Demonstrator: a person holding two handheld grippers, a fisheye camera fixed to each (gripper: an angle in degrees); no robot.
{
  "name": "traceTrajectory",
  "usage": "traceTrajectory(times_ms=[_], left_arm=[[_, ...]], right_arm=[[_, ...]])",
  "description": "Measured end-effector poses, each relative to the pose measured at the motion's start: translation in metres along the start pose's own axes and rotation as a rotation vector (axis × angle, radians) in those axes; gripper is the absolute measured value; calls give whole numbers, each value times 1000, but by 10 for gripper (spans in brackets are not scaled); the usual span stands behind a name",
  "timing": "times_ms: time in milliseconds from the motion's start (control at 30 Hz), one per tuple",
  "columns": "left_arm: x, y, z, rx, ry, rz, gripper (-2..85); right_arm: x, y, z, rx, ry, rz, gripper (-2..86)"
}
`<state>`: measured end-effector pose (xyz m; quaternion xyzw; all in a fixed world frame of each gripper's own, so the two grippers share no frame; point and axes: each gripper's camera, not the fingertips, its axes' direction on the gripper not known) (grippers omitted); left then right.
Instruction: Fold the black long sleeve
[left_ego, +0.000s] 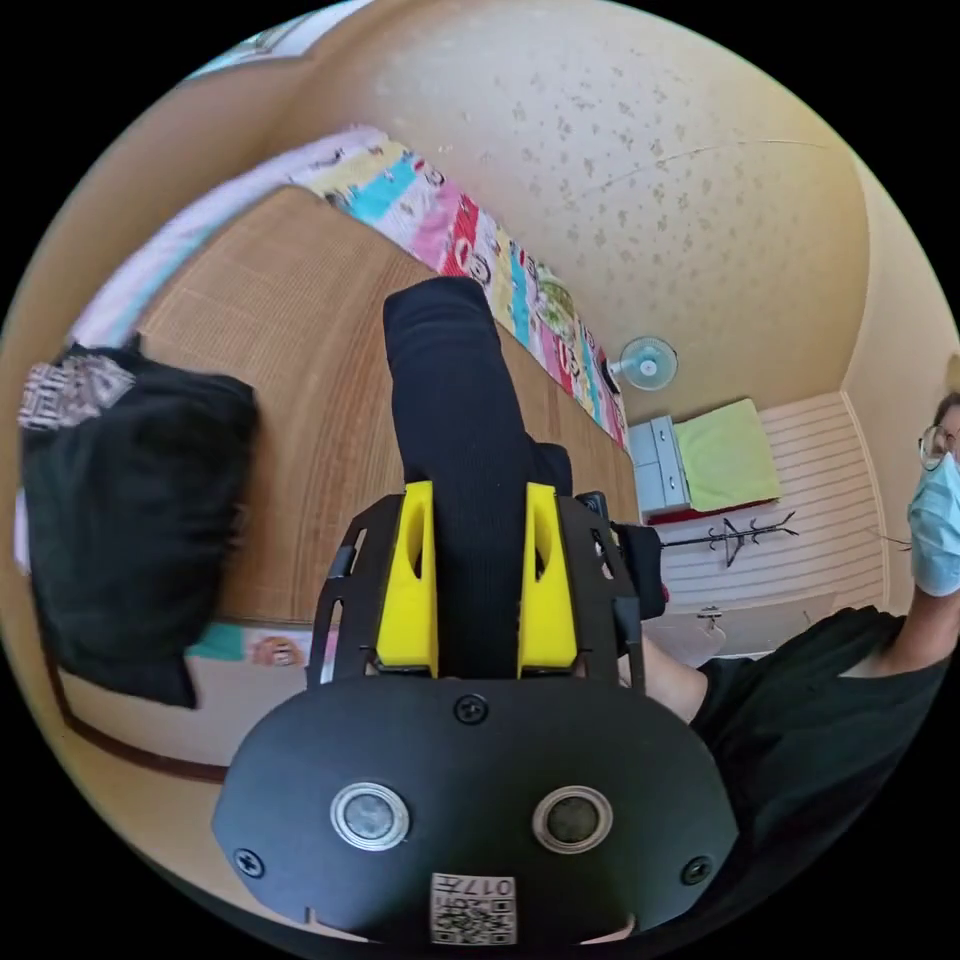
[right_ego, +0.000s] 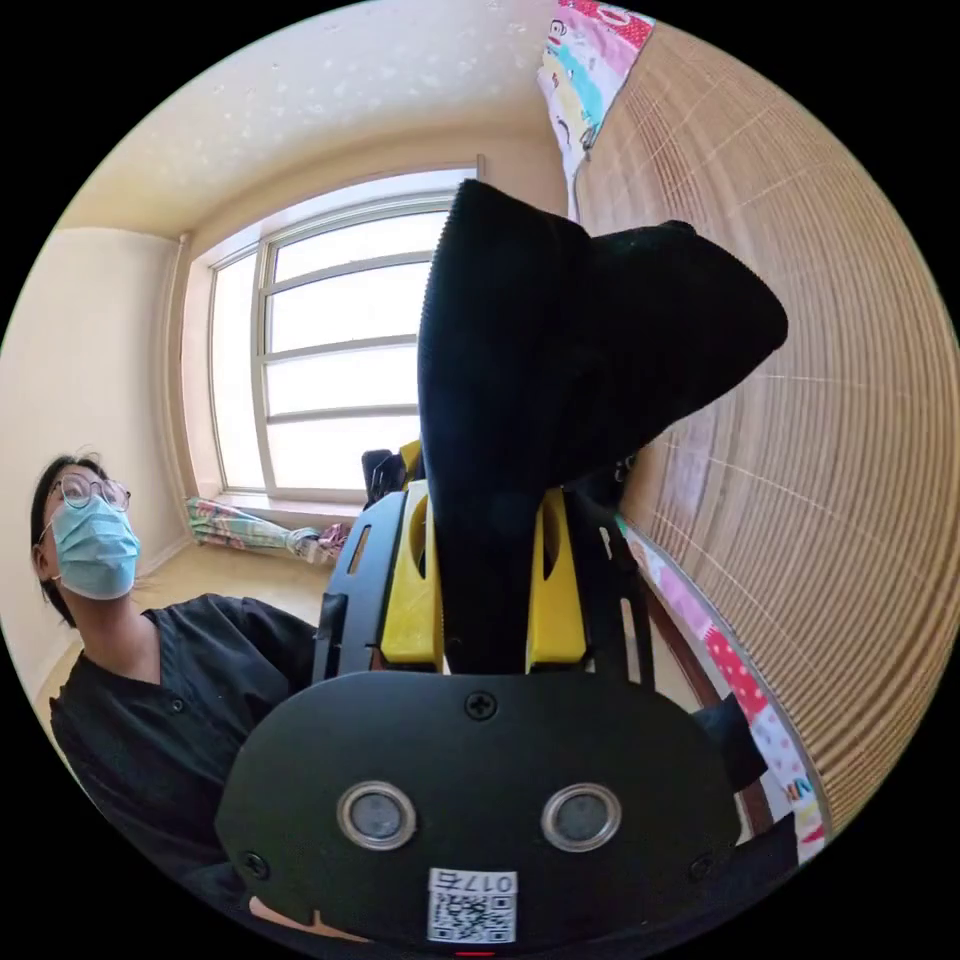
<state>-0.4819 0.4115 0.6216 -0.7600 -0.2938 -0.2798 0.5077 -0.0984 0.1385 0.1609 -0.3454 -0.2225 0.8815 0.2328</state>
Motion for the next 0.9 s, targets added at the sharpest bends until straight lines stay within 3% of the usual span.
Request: traceTrajectory(times_ms=[100, 167, 233, 333, 433, 533, 600, 700, 767, 900], left_arm=[[-30, -10, -106, 65, -194, -61, 136], [-59, -1, -168, 225, -426, -206, 129], [-74, 12, -188, 333, -519, -264, 125], [-111, 14, -148, 196, -403, -294, 120], [-152, 22, -44, -141, -435, -392, 97], [-155, 37, 8, -178, -473, -394, 93], [-145, 35, 9, -171, -482, -456, 91], [-105, 30, -4, -42, -515, -473, 88], [-60, 22, 1, 29, -415, -341, 63], [20, 6, 59, -97, -335, -104, 47]], right_arm=[[-27, -42, 111, -86, 94, 16, 137], [-29, -63, 159, -179, 195, 66, 129], [-28, -71, 178, -231, 286, 131, 102], [-36, -61, 156, -228, 311, 120, 40], [-36, -34, 90, -267, 483, 185, 20], [-42, 11, -7, -273, 673, 301, 10], [-59, 60, -95, -174, 737, 430, 8], [-82, 138, -198, 45, 686, 591, 6], [-95, 191, -248, 218, 619, 631, 5], [-108, 321, -319, 561, 480, 715, 4]])
